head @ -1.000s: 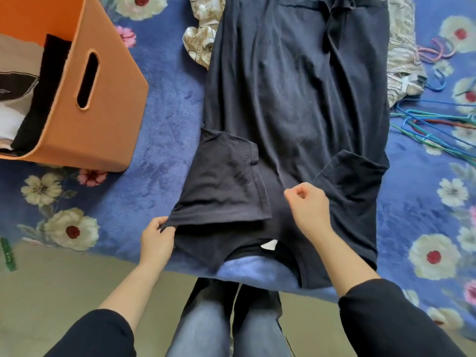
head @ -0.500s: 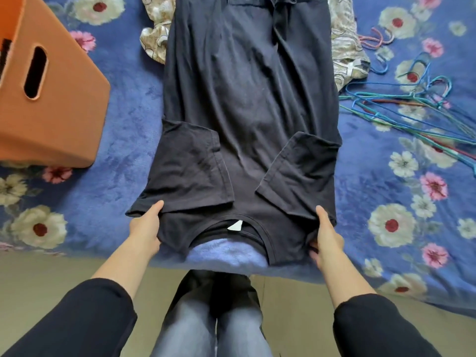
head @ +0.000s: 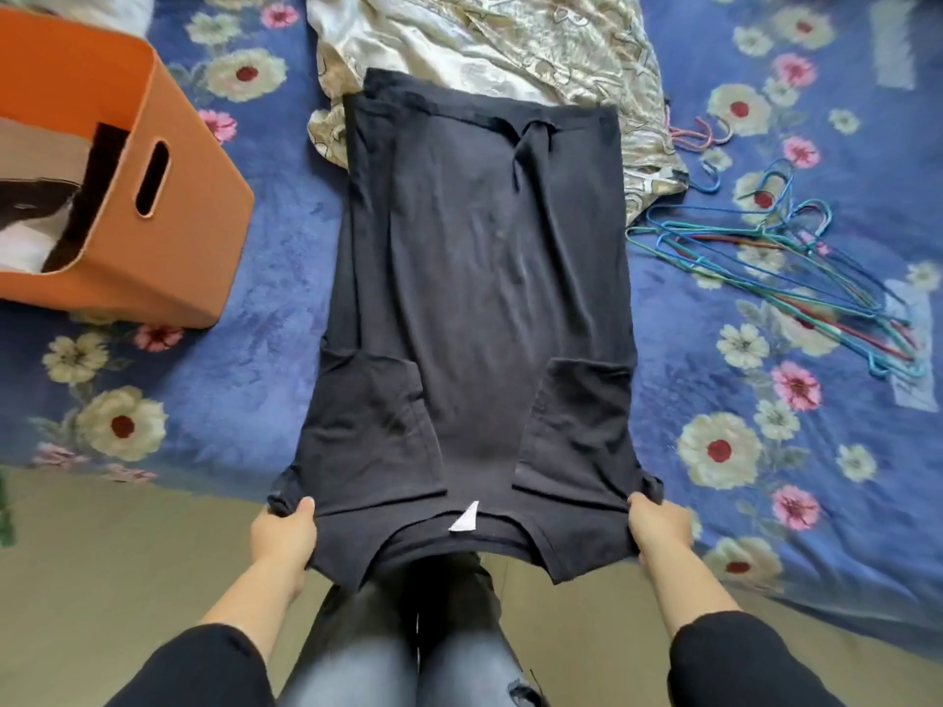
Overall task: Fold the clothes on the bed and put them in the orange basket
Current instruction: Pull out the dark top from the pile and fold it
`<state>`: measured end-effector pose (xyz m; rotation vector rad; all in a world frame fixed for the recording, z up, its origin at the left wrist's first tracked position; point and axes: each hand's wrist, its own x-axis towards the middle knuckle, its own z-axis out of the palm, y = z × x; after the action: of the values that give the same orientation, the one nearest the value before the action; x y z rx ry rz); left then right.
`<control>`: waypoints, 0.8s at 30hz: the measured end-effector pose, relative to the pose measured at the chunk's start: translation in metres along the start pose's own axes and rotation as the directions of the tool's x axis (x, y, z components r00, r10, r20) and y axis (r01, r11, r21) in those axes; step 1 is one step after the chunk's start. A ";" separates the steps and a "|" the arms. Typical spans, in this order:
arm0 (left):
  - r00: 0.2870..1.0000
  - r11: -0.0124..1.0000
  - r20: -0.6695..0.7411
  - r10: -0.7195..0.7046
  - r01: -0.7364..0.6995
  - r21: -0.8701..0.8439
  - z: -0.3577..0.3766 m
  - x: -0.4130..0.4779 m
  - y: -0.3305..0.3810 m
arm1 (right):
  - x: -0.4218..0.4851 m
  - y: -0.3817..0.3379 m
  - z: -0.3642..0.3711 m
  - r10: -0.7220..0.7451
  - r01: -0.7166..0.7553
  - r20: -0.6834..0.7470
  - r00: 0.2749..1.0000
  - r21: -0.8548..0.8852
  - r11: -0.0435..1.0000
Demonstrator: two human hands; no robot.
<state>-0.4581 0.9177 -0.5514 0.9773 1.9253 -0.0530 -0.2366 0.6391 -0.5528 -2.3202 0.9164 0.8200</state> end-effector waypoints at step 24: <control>0.868 0.843 0.367 0.336 -0.104 -0.528 0.074 0.012 0.375 | 0.040 -0.319 -0.036 -0.222 -0.090 0.226 0.948 0.864 0.496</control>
<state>-0.1644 1.1501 -0.4735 0.7508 1.2884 0.3175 0.0328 0.8038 -0.4818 -1.2549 0.8108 0.4685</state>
